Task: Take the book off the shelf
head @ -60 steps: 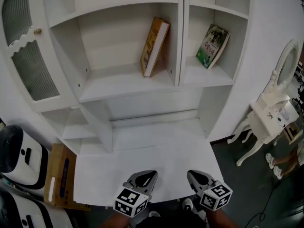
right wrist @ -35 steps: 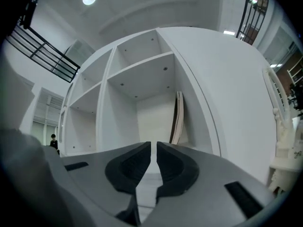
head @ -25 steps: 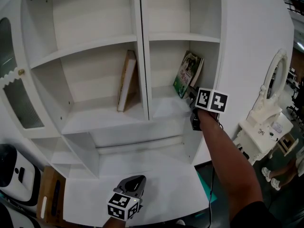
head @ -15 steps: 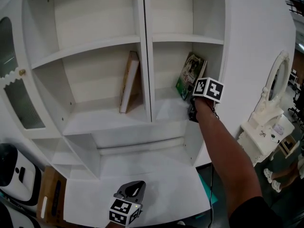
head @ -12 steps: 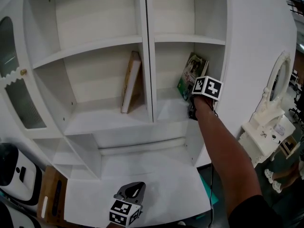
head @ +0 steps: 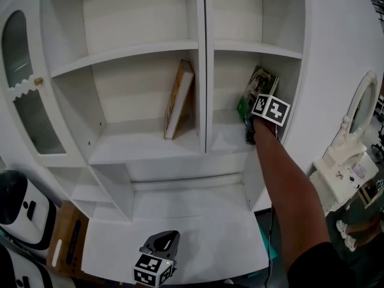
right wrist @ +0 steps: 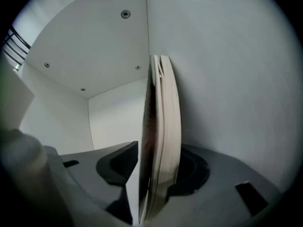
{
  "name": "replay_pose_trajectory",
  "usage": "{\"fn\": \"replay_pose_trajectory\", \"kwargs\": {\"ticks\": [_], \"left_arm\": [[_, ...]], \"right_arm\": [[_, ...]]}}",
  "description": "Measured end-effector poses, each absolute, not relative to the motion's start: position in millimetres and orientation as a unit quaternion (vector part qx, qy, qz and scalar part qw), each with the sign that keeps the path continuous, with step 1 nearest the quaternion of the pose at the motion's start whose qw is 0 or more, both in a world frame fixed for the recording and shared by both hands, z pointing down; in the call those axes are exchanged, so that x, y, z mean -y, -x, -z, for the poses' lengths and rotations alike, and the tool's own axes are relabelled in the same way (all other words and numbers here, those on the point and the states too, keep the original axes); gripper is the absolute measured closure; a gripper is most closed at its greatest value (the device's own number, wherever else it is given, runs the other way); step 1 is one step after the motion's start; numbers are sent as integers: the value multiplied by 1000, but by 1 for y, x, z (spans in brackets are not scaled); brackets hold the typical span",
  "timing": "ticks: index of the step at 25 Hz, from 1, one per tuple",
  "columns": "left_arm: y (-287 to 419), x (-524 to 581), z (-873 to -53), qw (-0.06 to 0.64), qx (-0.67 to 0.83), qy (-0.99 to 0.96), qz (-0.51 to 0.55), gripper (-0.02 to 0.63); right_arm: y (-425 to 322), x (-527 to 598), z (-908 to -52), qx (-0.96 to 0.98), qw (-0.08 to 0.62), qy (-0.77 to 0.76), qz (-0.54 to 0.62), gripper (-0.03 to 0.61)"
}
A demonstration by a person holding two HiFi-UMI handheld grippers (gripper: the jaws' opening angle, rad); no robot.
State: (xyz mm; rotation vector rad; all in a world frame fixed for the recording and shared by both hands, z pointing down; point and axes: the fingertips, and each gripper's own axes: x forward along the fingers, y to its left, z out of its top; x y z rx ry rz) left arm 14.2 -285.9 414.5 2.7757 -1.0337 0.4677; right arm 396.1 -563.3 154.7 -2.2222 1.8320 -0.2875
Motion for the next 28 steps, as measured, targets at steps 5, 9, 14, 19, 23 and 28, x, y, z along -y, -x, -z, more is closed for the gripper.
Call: {"fn": "replay_pose_trajectory", "kwargs": {"ticks": [5, 9, 14, 19, 23, 28], "left_arm": [[-14, 284, -417, 75, 347, -923, -152, 603], [-15, 282, -416, 74, 344, -924, -150, 603], [-15, 281, -413, 70, 339, -927, -146, 603], [-13, 278, -411, 66, 334, -929, -143, 603], [-13, 274, -413, 66, 326, -932, -142, 603], [-18, 268, -412, 65, 314, -937, -138, 603]], "right_arm": [[-401, 561, -156, -630, 151, 752, 118, 489], [-398, 558, -155, -639, 153, 742, 133, 495], [-390, 547, -151, -652, 156, 730, 133, 497], [-378, 527, -145, -674, 166, 707, 132, 497], [-364, 504, -142, -696, 171, 685, 130, 497], [-342, 468, -137, -726, 171, 655, 120, 497]]}}
